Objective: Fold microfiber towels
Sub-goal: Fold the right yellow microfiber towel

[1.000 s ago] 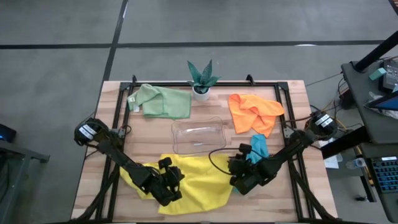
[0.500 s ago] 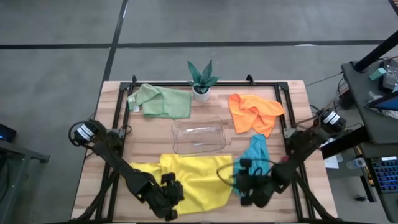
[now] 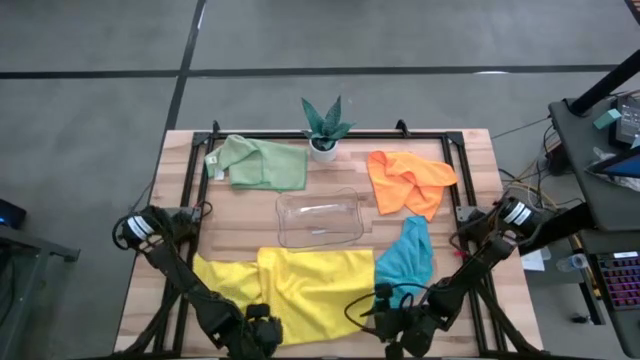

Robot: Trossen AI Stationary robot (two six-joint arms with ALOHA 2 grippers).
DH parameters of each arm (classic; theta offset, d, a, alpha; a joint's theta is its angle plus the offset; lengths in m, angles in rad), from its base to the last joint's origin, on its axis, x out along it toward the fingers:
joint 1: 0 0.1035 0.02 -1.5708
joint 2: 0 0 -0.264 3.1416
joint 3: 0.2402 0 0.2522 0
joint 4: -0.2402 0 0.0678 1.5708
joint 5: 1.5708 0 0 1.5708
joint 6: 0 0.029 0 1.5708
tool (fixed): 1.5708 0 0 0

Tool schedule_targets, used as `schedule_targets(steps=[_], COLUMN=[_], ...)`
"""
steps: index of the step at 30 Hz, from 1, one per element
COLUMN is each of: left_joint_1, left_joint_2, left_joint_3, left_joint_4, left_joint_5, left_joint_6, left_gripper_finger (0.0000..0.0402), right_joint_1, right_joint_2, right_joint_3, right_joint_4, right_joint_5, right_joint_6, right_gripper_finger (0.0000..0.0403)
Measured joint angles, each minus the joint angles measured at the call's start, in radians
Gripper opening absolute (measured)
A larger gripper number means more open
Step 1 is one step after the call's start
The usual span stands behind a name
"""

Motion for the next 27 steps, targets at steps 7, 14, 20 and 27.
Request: schedule_targets(steps=[7, 14, 20, 27], left_joint_1=[-0.001, -0.003, -0.009, -0.009], left_joint_2=[0.005, 0.041, 0.059, 0.077], left_joint_3=[-0.002, -0.004, -0.004, -0.006], left_joint_4=[-0.006, -0.151, -0.160, -0.209], left_joint_5=[0.040, 0.042, 0.036, 0.015], left_joint_6=[0.054, 0.067, 0.123, 0.094], left_gripper_finger=[0.0069, 0.0160, 0.0188, 0.0154], right_joint_1=[0.004, 0.011, 0.008, -0.006], right_joint_2=[0.021, 0.132, 0.181, 0.265], right_joint_3=[0.028, 0.093, 0.168, 0.219], right_joint_4=[-0.007, -0.015, -0.155, -0.198], right_joint_5=[-0.024, -0.025, 0.034, 0.041], right_joint_6=[0.044, 0.072, 0.114, 0.119], right_gripper_finger=[0.0218, 0.0226, 0.0221, 0.0221])
